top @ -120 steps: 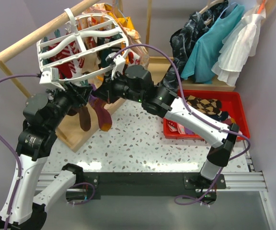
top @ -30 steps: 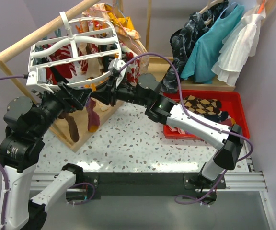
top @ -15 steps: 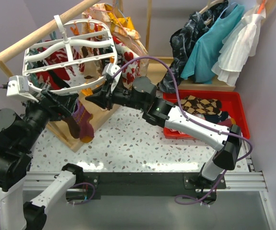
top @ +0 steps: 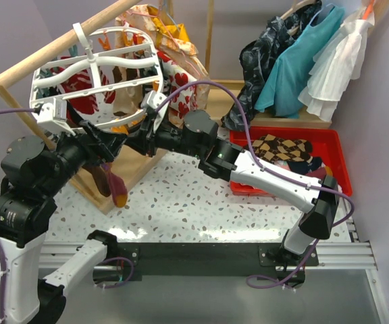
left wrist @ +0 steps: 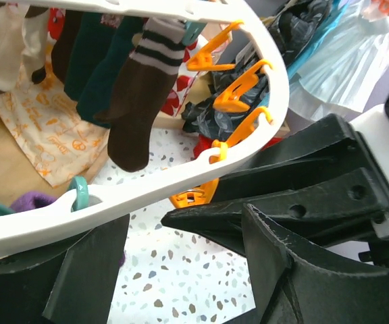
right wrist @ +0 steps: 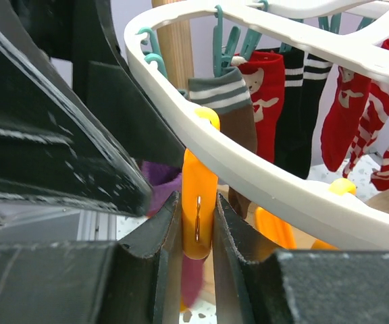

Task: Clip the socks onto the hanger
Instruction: Open the clamp at the hanger, then pick up the sock from the bin.

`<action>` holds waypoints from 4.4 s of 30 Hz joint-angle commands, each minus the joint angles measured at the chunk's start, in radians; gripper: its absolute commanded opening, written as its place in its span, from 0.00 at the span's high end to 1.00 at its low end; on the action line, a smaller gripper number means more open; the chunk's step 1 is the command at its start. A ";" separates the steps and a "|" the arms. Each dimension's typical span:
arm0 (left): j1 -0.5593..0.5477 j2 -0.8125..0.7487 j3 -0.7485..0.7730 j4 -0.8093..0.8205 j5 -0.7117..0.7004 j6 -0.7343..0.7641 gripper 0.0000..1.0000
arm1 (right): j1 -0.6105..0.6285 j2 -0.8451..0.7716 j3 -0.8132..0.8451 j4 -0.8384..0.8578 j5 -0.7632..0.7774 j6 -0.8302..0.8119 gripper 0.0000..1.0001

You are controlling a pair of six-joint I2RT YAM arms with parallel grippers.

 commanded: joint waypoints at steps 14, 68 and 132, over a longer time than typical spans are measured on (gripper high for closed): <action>-0.002 0.018 -0.132 0.278 -0.049 -0.081 0.40 | 0.043 0.022 -0.025 0.063 -0.058 0.041 1.00; -0.002 -0.025 -0.248 0.313 -0.089 -0.025 0.91 | -0.745 -0.426 -0.734 -0.794 0.456 0.126 0.43; -0.002 -0.017 -0.261 0.336 -0.052 -0.037 0.93 | -0.897 -0.380 -0.838 -0.552 0.308 0.275 0.66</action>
